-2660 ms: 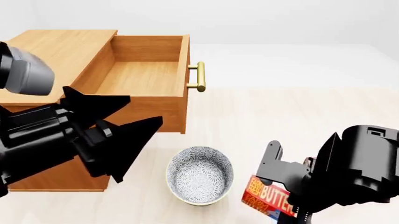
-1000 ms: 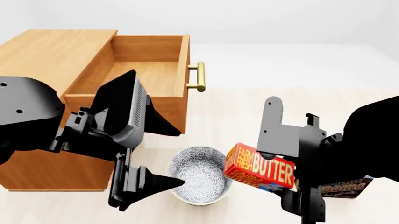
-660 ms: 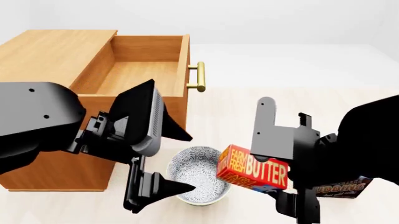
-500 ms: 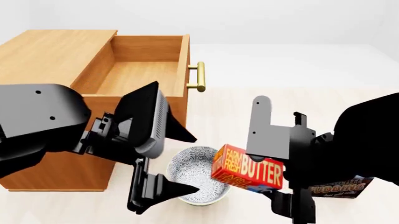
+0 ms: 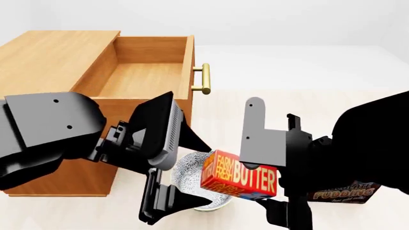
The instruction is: Put the butter at the back in the top drawer of the cabinet and close it.
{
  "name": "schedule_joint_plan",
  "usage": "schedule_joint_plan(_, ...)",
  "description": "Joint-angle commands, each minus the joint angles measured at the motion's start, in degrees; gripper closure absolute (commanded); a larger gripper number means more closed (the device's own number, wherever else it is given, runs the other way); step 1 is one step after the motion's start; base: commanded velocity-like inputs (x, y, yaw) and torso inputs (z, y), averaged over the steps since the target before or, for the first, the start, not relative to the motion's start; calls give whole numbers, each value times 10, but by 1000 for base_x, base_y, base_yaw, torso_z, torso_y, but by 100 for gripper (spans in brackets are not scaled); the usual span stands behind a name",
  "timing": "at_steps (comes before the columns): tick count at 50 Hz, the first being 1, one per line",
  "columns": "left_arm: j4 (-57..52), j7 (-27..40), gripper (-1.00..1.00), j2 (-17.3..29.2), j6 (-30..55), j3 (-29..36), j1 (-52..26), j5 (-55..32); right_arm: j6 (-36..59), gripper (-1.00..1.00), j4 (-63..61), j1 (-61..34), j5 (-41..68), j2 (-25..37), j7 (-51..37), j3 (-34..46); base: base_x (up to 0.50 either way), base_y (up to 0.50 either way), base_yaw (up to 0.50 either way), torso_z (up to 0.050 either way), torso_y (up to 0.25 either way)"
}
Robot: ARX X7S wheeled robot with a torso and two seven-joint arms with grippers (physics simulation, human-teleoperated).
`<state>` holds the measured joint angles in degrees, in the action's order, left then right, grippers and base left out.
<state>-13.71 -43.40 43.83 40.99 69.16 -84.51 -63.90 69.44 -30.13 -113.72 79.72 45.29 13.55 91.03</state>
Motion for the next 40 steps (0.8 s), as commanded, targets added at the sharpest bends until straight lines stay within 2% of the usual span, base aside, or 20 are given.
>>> schedule_joint_plan(1,3,-3,-100,-9,-13,5,10,13,-7,100,-4,-11,-5,-6,-8,-18,0,0,0,0,0)
schedule_joint_plan(18,23,-12,-100,-26,-25,12,17,31,-6,100,-16,-19,11,-9,-15,-29,0,0,0,1,1)
schedule_joint_plan(40,-2,-18,-100,-14,-45,-8,18,13,-8,100,-17,-11,1,-14,-14,-26,0,0,0,0,1)
